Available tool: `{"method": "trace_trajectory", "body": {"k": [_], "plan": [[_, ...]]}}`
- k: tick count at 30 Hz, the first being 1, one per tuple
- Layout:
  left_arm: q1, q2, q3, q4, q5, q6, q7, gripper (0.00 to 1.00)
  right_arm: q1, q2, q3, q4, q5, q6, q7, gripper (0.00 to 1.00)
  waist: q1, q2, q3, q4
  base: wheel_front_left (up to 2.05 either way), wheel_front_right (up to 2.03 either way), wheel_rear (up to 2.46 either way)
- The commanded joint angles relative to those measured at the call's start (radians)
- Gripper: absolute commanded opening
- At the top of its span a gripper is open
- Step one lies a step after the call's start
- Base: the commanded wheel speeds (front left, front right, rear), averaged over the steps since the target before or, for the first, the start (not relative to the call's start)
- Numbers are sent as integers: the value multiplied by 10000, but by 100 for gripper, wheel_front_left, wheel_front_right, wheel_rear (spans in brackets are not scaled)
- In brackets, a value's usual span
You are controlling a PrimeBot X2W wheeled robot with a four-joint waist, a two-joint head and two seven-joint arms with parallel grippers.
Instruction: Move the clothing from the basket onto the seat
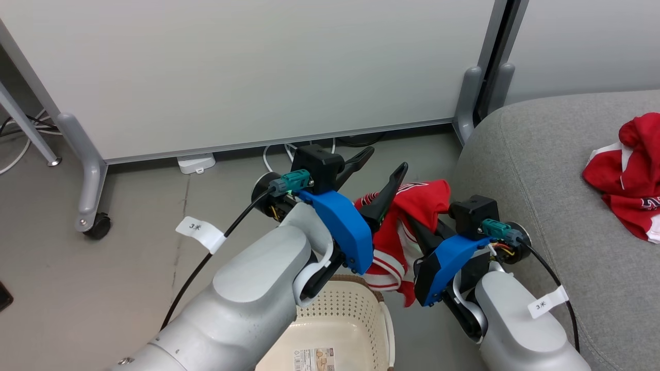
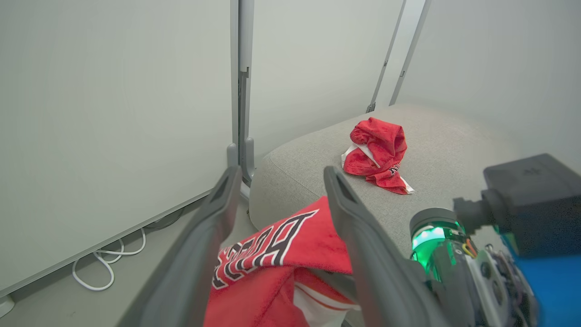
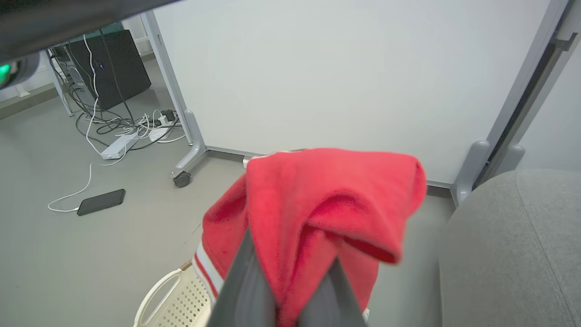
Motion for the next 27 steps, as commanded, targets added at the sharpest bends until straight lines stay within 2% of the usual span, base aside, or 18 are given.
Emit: {"method": "trace_trajectory", "body": {"k": [1,9,15,18,27], "plan": [[140,85,-14,22,0,62,-133,100,-187,-13,-33,22,25,5,-88,0,0,-1,-14,-1,0,0,0],[567,299,231,-173,-22,65,-719,100,-50,-13,-399,-73,-104,5,-249,0,0,-1,-40,43,0,0,0],[1366,774,735,-777,483,193,-1046,100,249,-13,-860,-421,-388,5,-282,0,0,-1,39,44,0,0,0],[2053,1055,1572,-1651,1015,324,-1049,100,436,-13,-1124,-677,-515,5,-301,0,0,-1,77,43,0,0,0],[4817,1636,3946,-3647,2879,100,-1055,100,977,-11,-1493,-1572,-829,5,-20,0,0,-1,110,-101,0,0,0]]}}
